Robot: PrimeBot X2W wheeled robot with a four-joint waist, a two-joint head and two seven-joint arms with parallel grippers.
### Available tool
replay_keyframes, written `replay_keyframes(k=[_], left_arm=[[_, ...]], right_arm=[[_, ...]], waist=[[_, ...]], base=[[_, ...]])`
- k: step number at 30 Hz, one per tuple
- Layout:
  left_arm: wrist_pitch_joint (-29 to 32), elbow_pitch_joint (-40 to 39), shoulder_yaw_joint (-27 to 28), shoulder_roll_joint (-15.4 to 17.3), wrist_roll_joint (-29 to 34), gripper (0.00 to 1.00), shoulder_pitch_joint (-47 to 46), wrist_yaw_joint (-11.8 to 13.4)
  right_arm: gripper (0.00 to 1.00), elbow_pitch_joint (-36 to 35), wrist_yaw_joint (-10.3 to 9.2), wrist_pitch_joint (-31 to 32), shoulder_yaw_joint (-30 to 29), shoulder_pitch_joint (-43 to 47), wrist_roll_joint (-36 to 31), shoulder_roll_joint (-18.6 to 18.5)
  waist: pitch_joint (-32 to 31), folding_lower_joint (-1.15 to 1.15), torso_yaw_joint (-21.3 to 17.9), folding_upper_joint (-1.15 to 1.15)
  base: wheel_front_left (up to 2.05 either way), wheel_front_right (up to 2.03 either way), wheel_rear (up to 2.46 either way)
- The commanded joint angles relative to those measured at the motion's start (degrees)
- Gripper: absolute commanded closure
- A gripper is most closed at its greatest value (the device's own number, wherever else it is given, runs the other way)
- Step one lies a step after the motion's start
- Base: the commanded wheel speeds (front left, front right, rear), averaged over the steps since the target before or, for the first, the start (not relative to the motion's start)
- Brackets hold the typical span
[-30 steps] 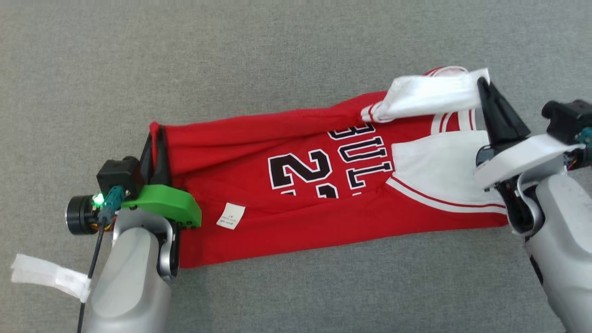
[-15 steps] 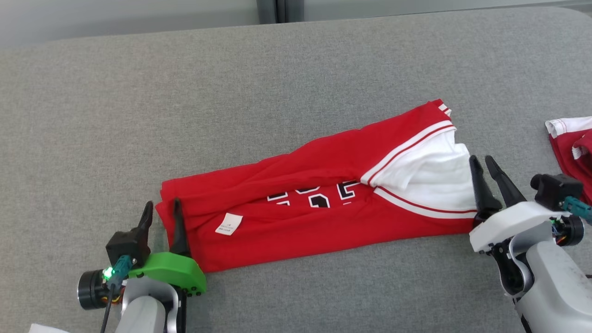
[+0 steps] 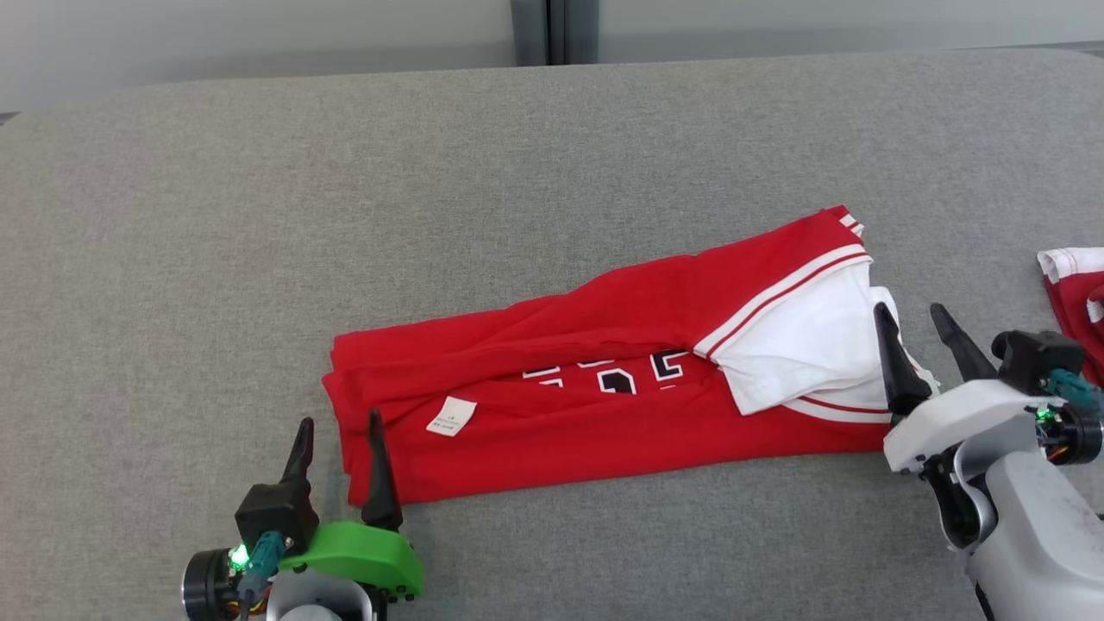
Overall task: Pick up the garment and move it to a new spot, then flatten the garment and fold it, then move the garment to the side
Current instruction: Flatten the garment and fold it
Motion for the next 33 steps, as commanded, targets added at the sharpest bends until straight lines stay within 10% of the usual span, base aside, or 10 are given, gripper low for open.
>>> replay_keyframes(k=[1, 14, 15, 16, 24, 33], left_arm=[[0.0, -0.1, -0.4, 0.2, -0.2, 0.00, -1.1, 0.3], [0.0, 0.1, -2.9, 0.2, -1.1, 0.00, -3.7, 0.7], [0.0, 0.2, -2.9, 0.2, -1.1, 0.00, -3.5, 0.7], [0.0, 0.3, -2.8, 0.2, -1.1, 0.00, -3.3, 0.7], [0.0, 1.0, -2.5, 0.2, -0.4, 0.00, -2.1, 0.0], [0.0, 1.4, -3.2, 0.2, -1.0, 0.00, -2.0, -0.2]], right_arm=[[0.00, 1.5, -0.10, -0.2, 0.5, -1.6, -0.7, -0.4], [0.00, 22.0, -0.02, 1.8, 6.1, -8.2, 1.2, 3.8], [0.69, 22.5, 0.11, 1.9, 7.1, -7.9, 1.9, 4.3], [1.00, 22.9, 0.12, 1.9, 7.9, -7.6, 2.8, 4.6], [1.00, 22.2, -0.18, 0.1, 5.5, -8.1, 5.1, -0.6], [1.00, 4.4, -0.10, -0.1, -5.1, -4.6, -0.1, 0.4]], waist=[[0.7, 0.00, 0.7, 0.00], [2.3, 0.00, 2.9, 0.00], [2.2, 0.00, 2.8, 0.00], [2.2, 0.00, 2.6, 0.00], [0.9, 0.00, 0.4, 0.00], [-0.5, 0.00, -1.9, 0.00]], base=[[0.00, 0.00, 0.00], [0.00, 0.00, 0.00], [0.00, 0.00, 0.00], [0.00, 0.00, 0.00], [0.00, 0.00, 0.00], [0.00, 0.00, 0.00]])
